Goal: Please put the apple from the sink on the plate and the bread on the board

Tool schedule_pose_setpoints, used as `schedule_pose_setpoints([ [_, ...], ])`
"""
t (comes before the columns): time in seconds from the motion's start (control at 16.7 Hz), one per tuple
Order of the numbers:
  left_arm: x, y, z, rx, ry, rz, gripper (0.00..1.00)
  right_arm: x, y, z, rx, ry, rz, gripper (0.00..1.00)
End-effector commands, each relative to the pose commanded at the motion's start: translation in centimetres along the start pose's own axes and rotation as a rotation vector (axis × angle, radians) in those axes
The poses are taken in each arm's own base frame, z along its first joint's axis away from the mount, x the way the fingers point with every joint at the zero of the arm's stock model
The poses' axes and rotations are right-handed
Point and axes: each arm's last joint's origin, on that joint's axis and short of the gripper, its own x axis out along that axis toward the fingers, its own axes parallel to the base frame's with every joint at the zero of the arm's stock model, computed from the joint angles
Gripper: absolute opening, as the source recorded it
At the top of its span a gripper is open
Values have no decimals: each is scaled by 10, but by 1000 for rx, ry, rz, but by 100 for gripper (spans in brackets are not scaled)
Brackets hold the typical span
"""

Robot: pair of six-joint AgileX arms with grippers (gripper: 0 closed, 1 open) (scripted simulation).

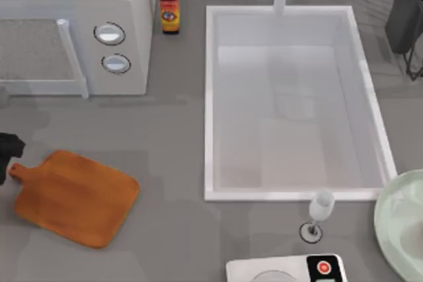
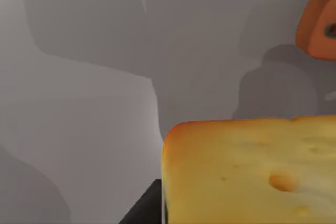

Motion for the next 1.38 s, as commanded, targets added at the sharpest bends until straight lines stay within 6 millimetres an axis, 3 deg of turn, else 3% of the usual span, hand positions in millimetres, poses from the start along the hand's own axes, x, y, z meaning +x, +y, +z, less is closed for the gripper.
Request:
schedule_pose_setpoints([
  [0.78,-58,-2,-4,-1,-3,1,0,0,0,0,0,0,0,100],
  [1.14,-55,-2,-4,-9,4,0,0,0,0,0,0,0,0,100],
  [1.38,-50,-8,2,-125,34,-5,0,0,0,0,0,0,0,100],
])
